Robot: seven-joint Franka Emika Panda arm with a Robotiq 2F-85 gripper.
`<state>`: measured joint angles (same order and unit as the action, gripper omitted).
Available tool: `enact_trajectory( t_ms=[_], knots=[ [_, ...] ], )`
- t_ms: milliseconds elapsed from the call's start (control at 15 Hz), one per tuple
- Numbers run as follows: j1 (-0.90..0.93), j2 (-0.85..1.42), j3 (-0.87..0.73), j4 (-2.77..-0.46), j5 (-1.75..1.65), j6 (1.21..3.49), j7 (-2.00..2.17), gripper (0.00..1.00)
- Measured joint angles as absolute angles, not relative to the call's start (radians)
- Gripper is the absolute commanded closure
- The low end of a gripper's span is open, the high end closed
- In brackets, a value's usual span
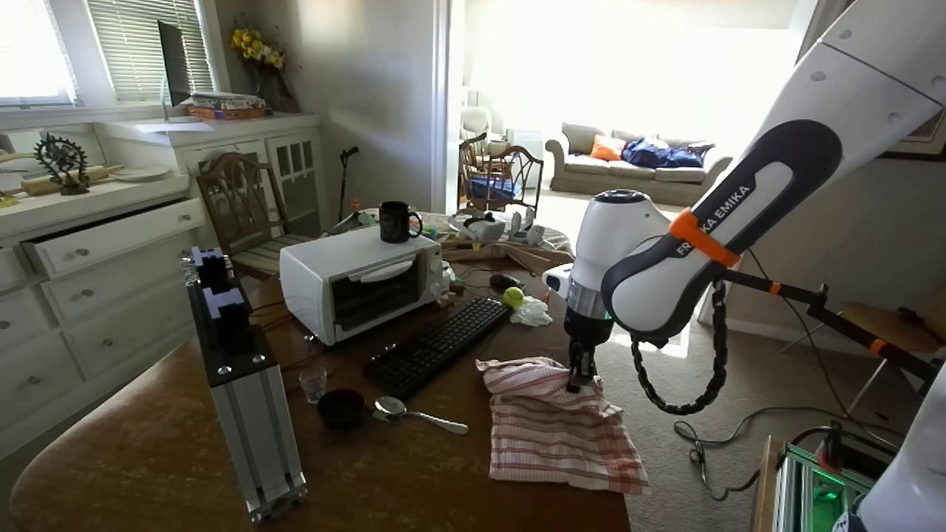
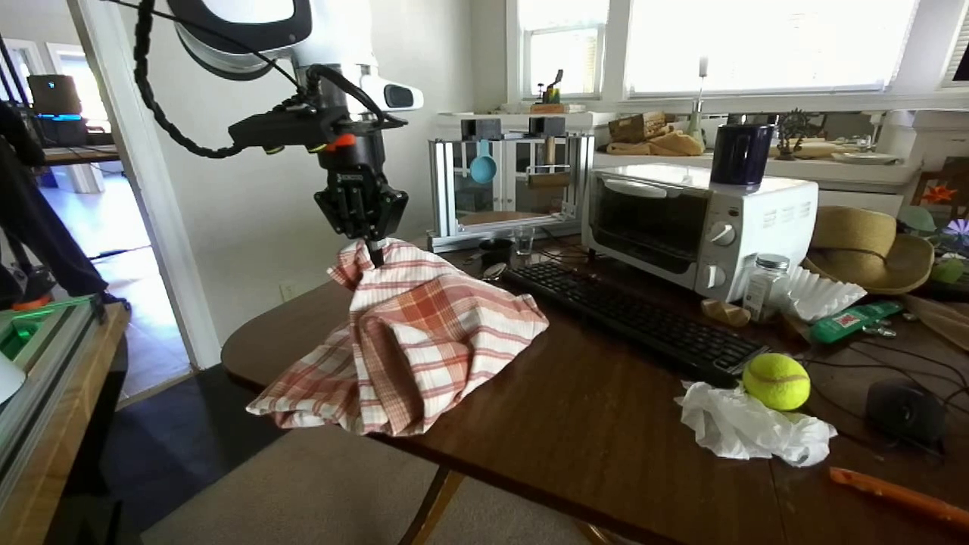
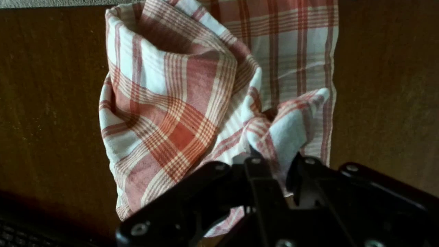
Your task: Fold the towel once along its length
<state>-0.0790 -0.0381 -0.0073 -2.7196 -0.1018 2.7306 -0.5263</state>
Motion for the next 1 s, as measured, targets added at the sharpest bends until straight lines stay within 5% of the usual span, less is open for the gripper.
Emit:
enact_trajectory(
  t_ms=[67, 133, 533, 600, 1000],
  knots=[
    [-0.066, -0.038, -0.003, -2.722, -0.102, 2.731, -0.507, 0.96],
    [-0.054, -0.038, 0.001, -2.724, -0.102, 2.731, -0.489, 0.84],
    [-0.029, -0.037, 0.011, -2.727, -0.102, 2.731, -0.442, 0.84],
    [-0.029, -0.037, 0.011, -2.727, -0.102, 2.731, -0.441, 0.96],
    [-0.014, -0.034, 0.023, -2.727, -0.123, 2.731, -0.365, 0.96]
  ],
)
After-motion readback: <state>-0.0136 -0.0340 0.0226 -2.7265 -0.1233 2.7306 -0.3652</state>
